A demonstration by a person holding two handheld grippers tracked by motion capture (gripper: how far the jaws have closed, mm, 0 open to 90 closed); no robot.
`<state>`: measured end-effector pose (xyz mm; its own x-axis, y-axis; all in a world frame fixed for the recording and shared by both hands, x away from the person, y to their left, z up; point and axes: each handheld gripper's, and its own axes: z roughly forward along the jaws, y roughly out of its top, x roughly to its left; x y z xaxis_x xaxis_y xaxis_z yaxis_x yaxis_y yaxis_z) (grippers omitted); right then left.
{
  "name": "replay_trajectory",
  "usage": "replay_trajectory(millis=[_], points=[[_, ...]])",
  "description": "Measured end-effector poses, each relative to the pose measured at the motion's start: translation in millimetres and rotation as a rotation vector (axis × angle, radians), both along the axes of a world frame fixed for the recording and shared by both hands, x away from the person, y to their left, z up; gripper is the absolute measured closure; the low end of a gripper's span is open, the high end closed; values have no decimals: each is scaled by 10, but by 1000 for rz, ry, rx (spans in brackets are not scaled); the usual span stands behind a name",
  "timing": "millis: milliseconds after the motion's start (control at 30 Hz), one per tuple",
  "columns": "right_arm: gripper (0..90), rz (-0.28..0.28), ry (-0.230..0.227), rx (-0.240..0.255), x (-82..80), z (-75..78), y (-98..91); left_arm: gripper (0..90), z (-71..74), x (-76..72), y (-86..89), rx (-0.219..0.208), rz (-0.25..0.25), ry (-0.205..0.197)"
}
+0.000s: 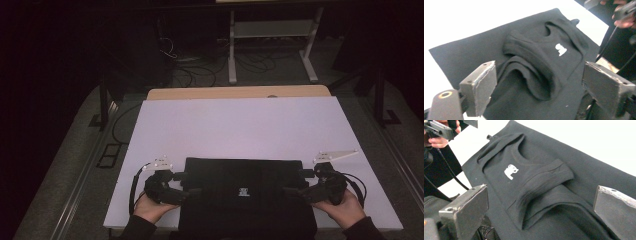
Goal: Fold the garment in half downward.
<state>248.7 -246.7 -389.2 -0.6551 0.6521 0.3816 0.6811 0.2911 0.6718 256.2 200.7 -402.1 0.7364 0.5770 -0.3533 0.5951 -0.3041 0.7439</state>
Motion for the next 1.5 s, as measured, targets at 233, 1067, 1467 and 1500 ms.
replay_trajectory(millis=[233, 1067, 1467, 1500], points=[[0, -17, -2, -13, 67, 19, -135, 0, 35, 84, 77, 18, -12, 2], [0, -33, -41, -73, 280, 182, -358, 0, 213, 264, 110, 60, -27, -58], [0, -36, -39, -75, 369, 189, -407, 0, 285, 380, 88, 75, -37, -70], [0, -36, -37, -73, 390, 179, -408, 0, 291, 390, 88, 78, -39, -71]])
